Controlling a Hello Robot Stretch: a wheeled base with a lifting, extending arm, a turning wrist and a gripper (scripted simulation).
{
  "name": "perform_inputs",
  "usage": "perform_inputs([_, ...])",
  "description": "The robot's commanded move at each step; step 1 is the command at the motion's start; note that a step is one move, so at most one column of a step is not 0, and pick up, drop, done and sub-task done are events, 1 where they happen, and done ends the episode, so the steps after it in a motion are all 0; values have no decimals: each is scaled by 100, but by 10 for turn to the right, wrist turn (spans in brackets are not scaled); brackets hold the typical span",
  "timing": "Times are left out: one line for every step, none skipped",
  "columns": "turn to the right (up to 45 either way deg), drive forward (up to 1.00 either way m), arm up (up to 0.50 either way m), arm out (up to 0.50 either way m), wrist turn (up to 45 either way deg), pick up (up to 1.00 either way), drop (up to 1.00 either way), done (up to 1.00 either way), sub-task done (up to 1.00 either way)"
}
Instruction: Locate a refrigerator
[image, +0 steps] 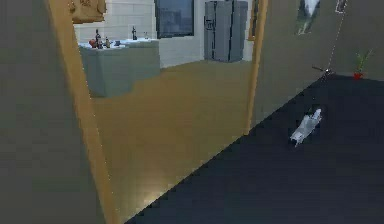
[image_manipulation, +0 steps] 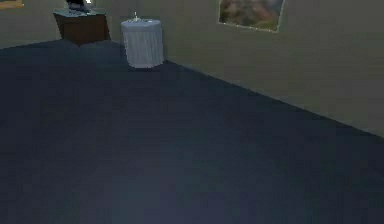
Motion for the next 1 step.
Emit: perform_inputs([0, 100, 0, 0, 0, 0, 0, 0, 0])
